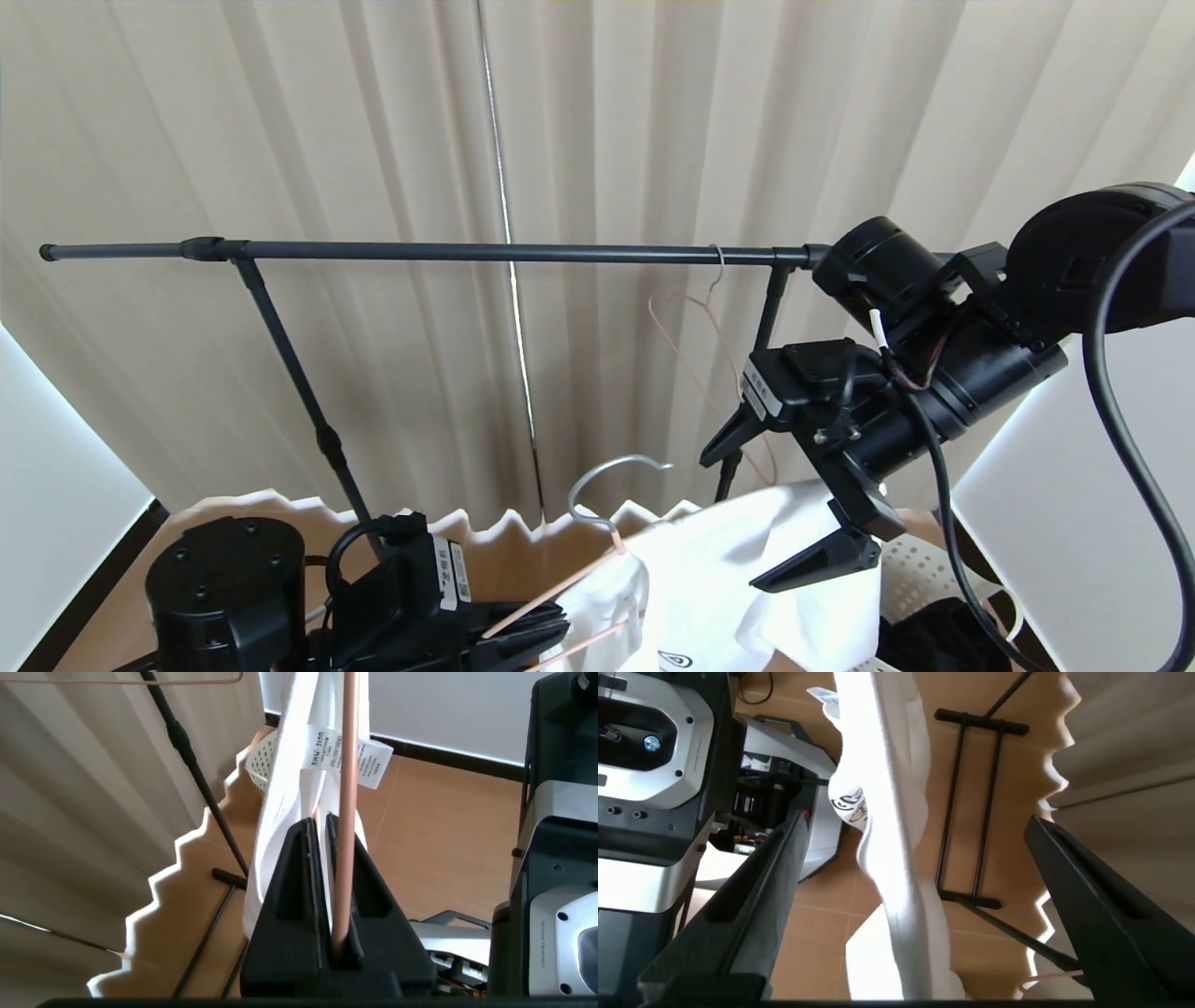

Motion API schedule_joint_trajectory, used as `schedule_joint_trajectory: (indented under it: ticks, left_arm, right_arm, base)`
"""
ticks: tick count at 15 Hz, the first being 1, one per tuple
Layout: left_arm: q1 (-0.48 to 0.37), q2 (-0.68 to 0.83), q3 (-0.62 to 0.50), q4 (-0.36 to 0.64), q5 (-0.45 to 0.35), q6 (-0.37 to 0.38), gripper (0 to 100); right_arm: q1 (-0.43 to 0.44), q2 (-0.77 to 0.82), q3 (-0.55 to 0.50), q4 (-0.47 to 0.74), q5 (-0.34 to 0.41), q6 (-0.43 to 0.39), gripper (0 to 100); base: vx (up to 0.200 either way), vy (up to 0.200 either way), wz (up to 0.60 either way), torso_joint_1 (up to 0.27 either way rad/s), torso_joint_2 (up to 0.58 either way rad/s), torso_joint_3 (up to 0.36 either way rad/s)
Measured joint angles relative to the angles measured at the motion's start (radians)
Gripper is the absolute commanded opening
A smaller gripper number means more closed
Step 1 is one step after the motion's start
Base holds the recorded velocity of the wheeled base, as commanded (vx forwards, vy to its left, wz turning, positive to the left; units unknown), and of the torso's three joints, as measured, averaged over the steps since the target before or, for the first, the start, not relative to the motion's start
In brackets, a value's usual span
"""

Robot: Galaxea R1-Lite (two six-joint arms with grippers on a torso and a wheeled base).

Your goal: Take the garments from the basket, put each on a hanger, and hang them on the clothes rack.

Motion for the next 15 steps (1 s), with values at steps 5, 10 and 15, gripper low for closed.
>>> schedule_joint_trajectory:
  ticks: [5, 10, 15]
  left_arm:
    - [-0.002, 0.000, 0.000, -0.021, 0.000, -0.001, 0]
    - [-0.002, 0.000, 0.002, -0.022, 0.001, -0.001, 0]
    - [-0.002, 0.000, 0.005, -0.022, 0.002, -0.001, 0]
  right_arm:
    - [0.007, 0.007, -0.002, -0.003, -0.009, 0.001, 100]
    - [0.008, 0.006, -0.002, -0.004, -0.016, 0.002, 100]
    - [0.010, 0.001, -0.004, -0.001, -0.014, 0.000, 0]
  base:
    - [0.000, 0.000, 0.00, 0.000, 0.00, 0.000]
    - [0.000, 0.000, 0.00, 0.000, 0.00, 0.000]
    - [0.000, 0.000, 0.00, 0.000, 0.00, 0.000]
